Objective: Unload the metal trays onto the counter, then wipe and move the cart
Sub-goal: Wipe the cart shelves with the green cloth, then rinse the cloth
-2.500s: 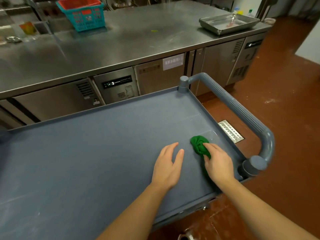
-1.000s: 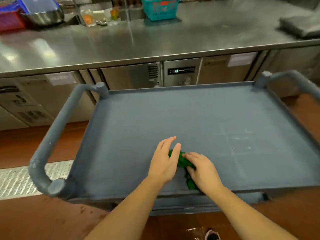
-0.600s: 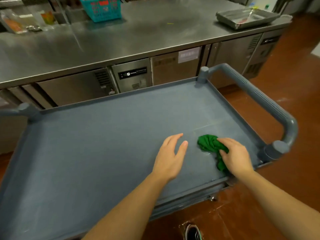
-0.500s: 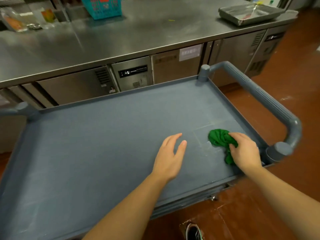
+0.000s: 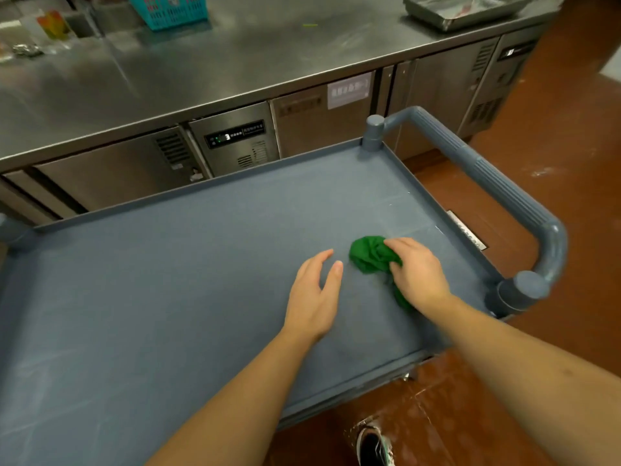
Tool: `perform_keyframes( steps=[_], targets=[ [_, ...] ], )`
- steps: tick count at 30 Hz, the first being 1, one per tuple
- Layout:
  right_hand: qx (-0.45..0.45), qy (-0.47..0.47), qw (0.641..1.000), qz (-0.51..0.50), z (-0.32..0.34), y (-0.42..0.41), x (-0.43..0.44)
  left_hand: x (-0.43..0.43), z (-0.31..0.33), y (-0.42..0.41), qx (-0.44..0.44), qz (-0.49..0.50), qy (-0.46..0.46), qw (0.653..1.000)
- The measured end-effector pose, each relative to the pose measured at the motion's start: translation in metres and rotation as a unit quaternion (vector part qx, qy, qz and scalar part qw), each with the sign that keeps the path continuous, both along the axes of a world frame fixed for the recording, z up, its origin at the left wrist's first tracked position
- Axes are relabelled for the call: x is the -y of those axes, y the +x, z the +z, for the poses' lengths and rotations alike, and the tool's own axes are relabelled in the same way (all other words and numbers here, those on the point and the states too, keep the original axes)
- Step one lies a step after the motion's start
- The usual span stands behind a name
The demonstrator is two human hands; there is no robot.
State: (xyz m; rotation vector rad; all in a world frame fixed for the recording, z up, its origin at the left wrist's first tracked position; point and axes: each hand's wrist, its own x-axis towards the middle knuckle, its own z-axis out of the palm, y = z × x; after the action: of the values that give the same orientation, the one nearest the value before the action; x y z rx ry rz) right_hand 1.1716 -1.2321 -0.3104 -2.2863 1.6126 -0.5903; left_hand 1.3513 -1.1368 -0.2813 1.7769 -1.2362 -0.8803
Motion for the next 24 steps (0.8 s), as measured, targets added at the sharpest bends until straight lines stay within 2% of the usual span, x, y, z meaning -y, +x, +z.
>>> perform_keyframes(
  steps=[4, 9, 13, 24],
  targets=[
    [-0.085, -0.008, 0.995, -0.056, 0.005, -0.051, 0.015, 0.009, 0.000, -0.020, -0.005, -0.033, 0.000, 0.999],
    [-0.028, -0.026, 0.996, -0.084, -0.005, -0.035, -0.038, 0.010, 0.004, -0.024, 0.000, -0.051, -0.011, 0.999],
    [-0.002, -0.038, 0.999, -0.039, -0.008, -0.007, -0.077, -0.002, 0.003, -0.006, 0.002, -0.054, -0.010, 0.998],
    [0.047, -0.029, 0.992, 0.111, -0.013, 0.117, -0.154, -0.068, 0.004, 0.068, -0.001, 0.029, -0.011, 1.000]
  ],
)
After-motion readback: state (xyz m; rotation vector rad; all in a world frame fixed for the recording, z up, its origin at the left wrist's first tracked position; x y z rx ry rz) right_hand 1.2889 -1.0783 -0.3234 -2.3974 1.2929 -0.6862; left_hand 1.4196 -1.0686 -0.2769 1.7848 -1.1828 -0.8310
